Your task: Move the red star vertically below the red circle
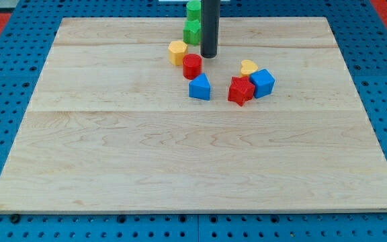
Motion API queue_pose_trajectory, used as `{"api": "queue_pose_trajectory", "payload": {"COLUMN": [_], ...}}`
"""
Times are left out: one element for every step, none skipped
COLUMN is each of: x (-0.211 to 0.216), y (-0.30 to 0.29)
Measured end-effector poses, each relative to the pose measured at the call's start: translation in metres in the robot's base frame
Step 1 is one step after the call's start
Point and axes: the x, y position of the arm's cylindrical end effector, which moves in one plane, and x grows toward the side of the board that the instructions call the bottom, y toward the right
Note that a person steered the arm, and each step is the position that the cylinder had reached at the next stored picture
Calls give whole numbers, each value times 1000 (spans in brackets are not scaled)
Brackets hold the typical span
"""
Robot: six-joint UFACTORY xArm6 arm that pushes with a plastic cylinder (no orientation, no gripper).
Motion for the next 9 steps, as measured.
{"api": "queue_pose_trajectory", "payload": {"x": [0,3,7,7,1,-10,0,15,60], "y": [-3,-3,-7,-7,-23,-71,-107,-118,-113]}}
